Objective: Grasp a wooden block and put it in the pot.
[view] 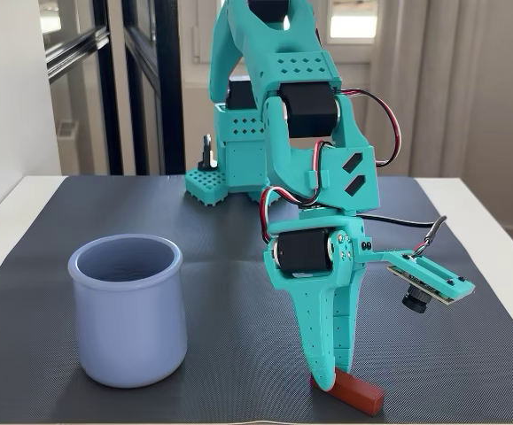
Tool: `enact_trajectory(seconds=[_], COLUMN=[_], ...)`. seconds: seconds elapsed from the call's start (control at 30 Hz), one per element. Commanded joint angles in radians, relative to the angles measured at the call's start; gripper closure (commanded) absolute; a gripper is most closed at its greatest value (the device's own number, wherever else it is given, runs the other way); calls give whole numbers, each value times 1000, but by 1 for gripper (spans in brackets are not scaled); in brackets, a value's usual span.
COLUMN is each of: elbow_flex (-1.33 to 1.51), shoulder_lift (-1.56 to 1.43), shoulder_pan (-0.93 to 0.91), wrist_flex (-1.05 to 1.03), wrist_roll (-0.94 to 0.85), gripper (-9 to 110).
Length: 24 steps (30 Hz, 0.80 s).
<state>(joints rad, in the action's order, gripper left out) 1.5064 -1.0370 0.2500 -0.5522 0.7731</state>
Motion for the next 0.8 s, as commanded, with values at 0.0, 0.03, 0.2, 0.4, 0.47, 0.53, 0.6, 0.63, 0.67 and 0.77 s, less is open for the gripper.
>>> enact_trajectory(seconds=[0.0, 0.03, 0.2, 0.4, 0.47, 0.53, 0.6, 0.63, 0.67, 0.77], elbow_flex=[-20, -20, -21, -23, -20, -12, -9, -5, 6, 55], shoulder_lift=[2, 0, -2, -5, -26, -69, -114, -135, -158, -239], shoulder_pan=[18, 18, 11, 9, 9, 8, 2, -3, -8, -31], wrist_flex=[-2, -2, -2, -2, -3, -11, -14, -14, -14, -14], wrist_roll=[8, 8, 8, 5, 5, 0, -2, -2, -2, -2], gripper=[97, 99, 101, 101, 101, 101, 101, 101, 101, 101])
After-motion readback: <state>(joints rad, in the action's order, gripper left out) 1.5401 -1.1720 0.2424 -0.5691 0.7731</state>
